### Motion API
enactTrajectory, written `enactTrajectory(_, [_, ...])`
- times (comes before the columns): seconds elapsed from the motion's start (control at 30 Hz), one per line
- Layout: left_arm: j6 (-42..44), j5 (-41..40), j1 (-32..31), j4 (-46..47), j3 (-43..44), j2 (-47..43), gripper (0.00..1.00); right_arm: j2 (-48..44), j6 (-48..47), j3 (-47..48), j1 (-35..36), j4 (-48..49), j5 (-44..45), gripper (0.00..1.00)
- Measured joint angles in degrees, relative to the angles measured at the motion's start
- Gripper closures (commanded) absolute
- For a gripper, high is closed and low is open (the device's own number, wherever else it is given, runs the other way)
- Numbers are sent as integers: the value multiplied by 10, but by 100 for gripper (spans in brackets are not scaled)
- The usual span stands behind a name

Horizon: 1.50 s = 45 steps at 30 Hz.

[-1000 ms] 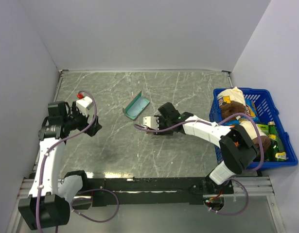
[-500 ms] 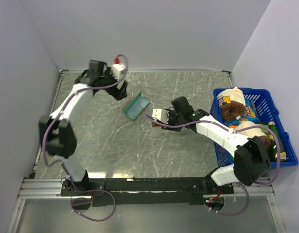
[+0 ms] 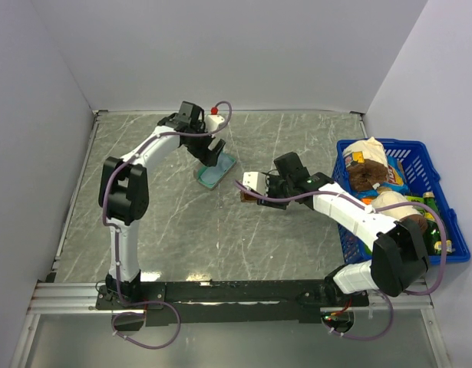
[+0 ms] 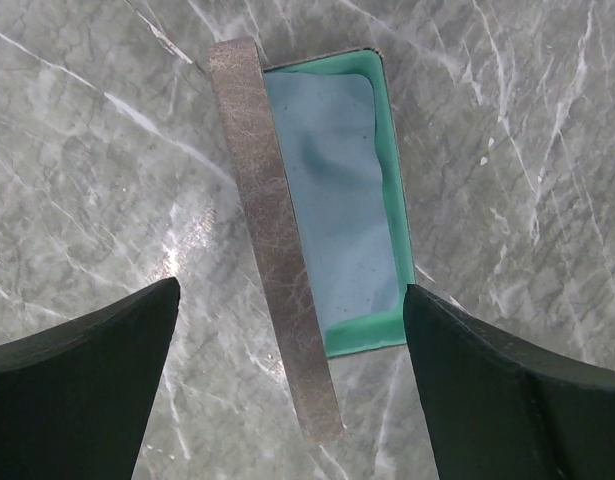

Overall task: Organize the sunglasses
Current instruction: Move the opened sunglasses case to the center of the board.

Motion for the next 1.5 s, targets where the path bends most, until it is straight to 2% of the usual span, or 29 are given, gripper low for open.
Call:
enactTrajectory(0.13, [3, 5, 0, -19, 11, 0, 3, -2, 0, -1, 0, 0, -1, 91])
enactTrajectory(0.43, [42, 55, 29, -110, 112, 5, 1, -7, 0, -11, 0, 1, -1, 91])
enactTrajectory(0.57, [52, 93, 53, -170, 209, 54, 0, -8, 0, -11, 0, 2, -1, 91])
enactTrajectory(0.7, [52, 125, 72, -207, 258, 93, 3, -10, 0, -11, 0, 2, -1, 92])
enactTrajectory(1.03, [56, 133, 74, -225, 225, 98, 3, -10, 0, -11, 0, 2, -1, 92])
enactTrajectory(1.37, [55, 130, 38, -203, 196, 100, 1, -10, 0, -11, 0, 2, -1, 93])
enactTrajectory(1.5, [53, 127, 28, -194, 181, 102, 10, -10, 0, -11, 0, 2, -1, 93])
